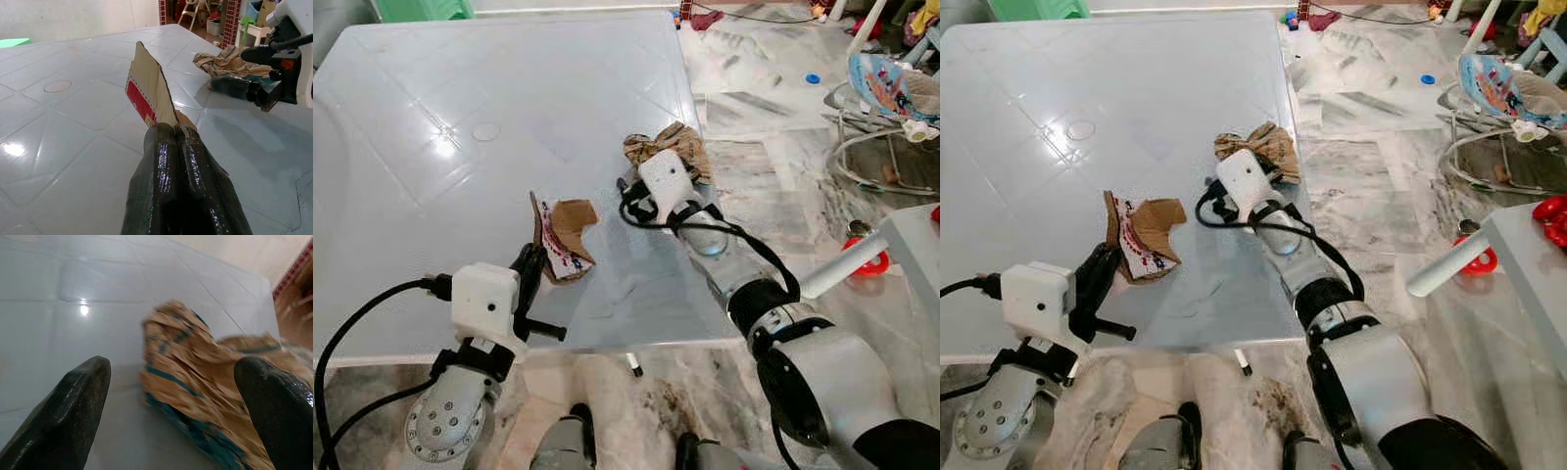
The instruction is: Picking trash to rubbish bin
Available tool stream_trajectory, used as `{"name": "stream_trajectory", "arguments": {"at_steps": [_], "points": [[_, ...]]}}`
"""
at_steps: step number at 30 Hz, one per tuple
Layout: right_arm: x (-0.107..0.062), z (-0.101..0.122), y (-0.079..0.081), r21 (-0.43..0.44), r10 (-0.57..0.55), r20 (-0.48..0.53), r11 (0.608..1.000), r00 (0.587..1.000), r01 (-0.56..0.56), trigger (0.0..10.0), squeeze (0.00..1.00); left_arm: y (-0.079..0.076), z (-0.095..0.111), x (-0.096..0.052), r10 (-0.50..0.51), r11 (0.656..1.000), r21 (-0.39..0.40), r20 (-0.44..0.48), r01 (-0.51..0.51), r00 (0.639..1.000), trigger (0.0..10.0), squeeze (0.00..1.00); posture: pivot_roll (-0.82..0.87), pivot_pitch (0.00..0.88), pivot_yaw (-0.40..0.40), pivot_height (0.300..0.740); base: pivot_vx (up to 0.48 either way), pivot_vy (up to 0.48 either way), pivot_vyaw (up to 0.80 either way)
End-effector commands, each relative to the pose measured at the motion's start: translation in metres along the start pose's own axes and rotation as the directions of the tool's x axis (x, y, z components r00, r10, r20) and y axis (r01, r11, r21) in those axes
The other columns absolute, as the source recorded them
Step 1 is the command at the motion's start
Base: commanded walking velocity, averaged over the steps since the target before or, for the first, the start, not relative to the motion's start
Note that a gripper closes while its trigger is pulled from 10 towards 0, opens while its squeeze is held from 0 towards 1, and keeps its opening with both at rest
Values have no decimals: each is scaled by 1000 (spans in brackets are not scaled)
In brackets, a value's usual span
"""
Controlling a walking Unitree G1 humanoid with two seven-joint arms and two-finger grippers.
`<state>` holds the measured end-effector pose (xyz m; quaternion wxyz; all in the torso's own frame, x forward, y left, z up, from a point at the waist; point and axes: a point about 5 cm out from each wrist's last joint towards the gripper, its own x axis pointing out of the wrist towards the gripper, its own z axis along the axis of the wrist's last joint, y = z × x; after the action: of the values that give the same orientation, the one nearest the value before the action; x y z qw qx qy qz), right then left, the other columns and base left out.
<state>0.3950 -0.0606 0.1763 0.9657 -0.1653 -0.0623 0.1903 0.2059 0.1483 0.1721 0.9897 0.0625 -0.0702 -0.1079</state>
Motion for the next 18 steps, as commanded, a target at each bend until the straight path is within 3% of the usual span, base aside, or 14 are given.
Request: {"name": "stream_trajectory", "arguments": {"at_steps": [1, 2, 3, 18], "points": [[0, -4, -3, 36, -5, -38, 999, 999, 6, 9569, 0, -3, 1, -3, -1, 1000, 4, -8, 1, 1000, 0, 0, 309, 265, -45, 740, 0, 0, 0], [-1, -5, -4, 41, -6, -39, 999, 999, 7, 9569, 0, -4, 1, -3, 0, 1000, 3, -8, 0, 1000, 0, 0, 309, 265, -45, 740, 0, 0, 0], [-1, -5, -4, 44, -6, -40, 999, 999, 8, 0, 0, -4, 1, -3, 0, 1000, 3, -7, 0, 1000, 0, 0, 309, 265, -45, 740, 0, 0, 0], [-5, -22, 3, 99, 90, -154, 992, 984, -75, 0, 0, -9, -2, 1, 48, 999, -20, 8, -48, 999, 0, 0, 273, 256, -106, 740, 0, 0, 0]]}}
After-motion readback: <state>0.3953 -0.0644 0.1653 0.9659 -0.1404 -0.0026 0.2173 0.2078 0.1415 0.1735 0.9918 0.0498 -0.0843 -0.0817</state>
